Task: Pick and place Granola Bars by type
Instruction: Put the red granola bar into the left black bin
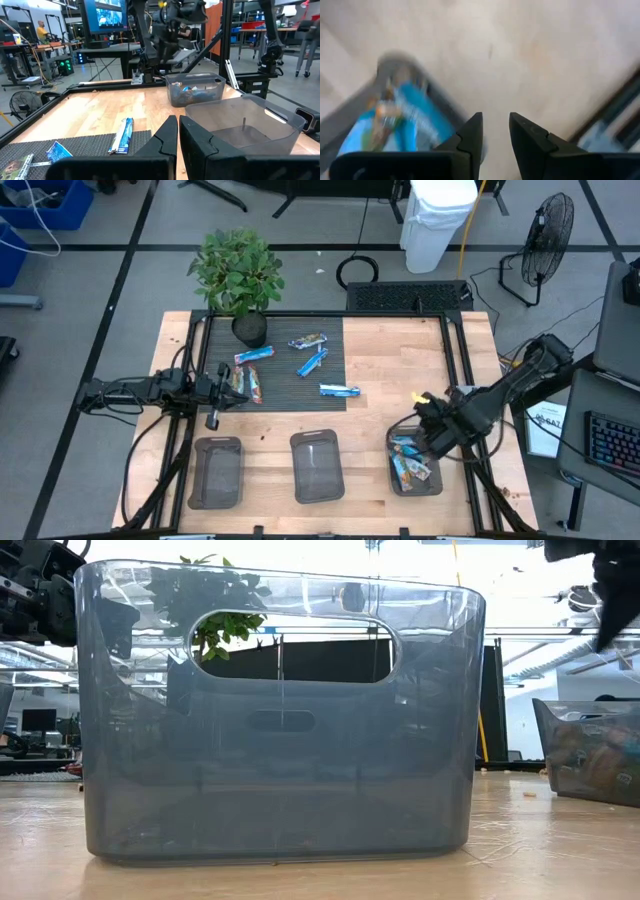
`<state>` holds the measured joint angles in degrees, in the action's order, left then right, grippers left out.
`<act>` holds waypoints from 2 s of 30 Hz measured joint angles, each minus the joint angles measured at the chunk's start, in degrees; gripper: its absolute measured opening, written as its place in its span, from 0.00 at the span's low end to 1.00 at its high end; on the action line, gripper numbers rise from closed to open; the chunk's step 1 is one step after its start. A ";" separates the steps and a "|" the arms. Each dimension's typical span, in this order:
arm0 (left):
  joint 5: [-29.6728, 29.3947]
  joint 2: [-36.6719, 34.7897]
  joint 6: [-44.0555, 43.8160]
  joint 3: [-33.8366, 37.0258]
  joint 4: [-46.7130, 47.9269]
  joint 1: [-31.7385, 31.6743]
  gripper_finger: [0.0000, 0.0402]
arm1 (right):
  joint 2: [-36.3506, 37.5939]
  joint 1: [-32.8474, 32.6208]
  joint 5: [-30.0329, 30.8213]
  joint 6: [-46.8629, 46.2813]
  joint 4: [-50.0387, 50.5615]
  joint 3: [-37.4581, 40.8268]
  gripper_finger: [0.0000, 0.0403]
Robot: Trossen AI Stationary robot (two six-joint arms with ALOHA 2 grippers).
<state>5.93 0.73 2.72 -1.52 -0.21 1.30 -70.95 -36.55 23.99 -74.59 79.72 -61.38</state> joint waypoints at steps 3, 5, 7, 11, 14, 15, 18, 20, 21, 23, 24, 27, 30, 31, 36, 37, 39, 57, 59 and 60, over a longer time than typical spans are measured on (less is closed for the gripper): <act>-0.01 0.01 0.00 0.00 0.00 0.02 0.06 | 3.69 -1.08 13.65 2.48 -2.71 2.96 0.22; 0.00 0.00 0.00 0.00 0.00 0.02 0.06 | 6.13 -1.23 21.37 4.94 -6.86 6.03 0.21; 0.00 0.01 0.00 0.00 0.02 0.01 0.06 | 8.78 -0.78 25.56 9.01 -12.04 9.87 0.22; -0.02 0.02 0.00 0.00 0.00 0.01 0.06 | 14.62 2.07 28.47 15.21 -21.94 18.67 0.21; -0.02 0.02 0.00 0.00 0.02 0.00 0.06 | 19.60 4.86 28.35 19.08 -28.76 24.86 0.21; -0.02 0.00 0.00 0.00 0.00 0.02 0.06 | 21.30 5.86 28.31 20.66 -31.13 26.60 0.21; 0.00 0.00 0.00 0.02 0.02 0.00 0.06 | 26.51 8.99 28.23 27.36 -39.23 31.39 0.21; -0.02 0.00 0.00 0.00 0.02 0.02 0.06 | 29.69 11.35 26.89 33.18 -44.83 33.80 0.21; -0.02 0.01 0.00 0.00 0.02 0.01 0.06 | 31.20 12.72 25.65 36.21 -47.75 34.88 0.21; -0.02 0.01 0.00 0.00 0.02 0.02 0.06 | 34.12 15.48 22.89 42.20 -53.70 37.18 0.21; -0.02 0.02 0.00 0.00 0.02 0.02 0.06 | 35.49 16.90 21.18 45.11 -56.43 38.31 0.21; -0.02 0.02 0.00 0.00 0.02 0.02 0.06 | 39.11 21.21 15.46 51.94 -63.75 41.34 0.21; -0.02 0.00 0.00 0.00 0.02 0.02 0.06 | 42.59 25.19 9.65 56.24 -66.87 43.43 0.21; -0.01 0.01 0.00 0.00 0.02 0.01 0.06 | 43.70 26.37 8.17 57.30 -67.42 43.94 0.21; 0.00 0.00 0.00 0.00 0.02 0.00 0.06 | 49.84 30.91 3.40 61.12 -67.84 46.05 0.21; 0.00 0.00 0.00 0.00 0.02 0.02 0.06 | 51.08 31.62 2.66 61.82 -67.86 46.38 0.21; -0.01 0.00 0.00 0.00 0.01 0.01 0.06 | 53.54 32.91 1.01 62.87 -67.93 46.84 0.21; -0.01 0.01 0.00 0.00 0.02 0.02 0.06 | 66.65 37.78 -4.86 66.58 -69.04 52.87 0.21; -0.02 0.02 0.00 0.00 0.02 0.01 0.06 | 67.19 37.78 -4.90 66.57 -70.40 53.54 0.21; -0.02 0.02 0.00 0.00 0.02 0.00 0.06 | 67.54 37.78 -4.89 66.69 -71.18 53.88 0.21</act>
<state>5.92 0.75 2.72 -1.52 -0.19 1.30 -3.41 1.23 19.10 -7.90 8.54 -7.50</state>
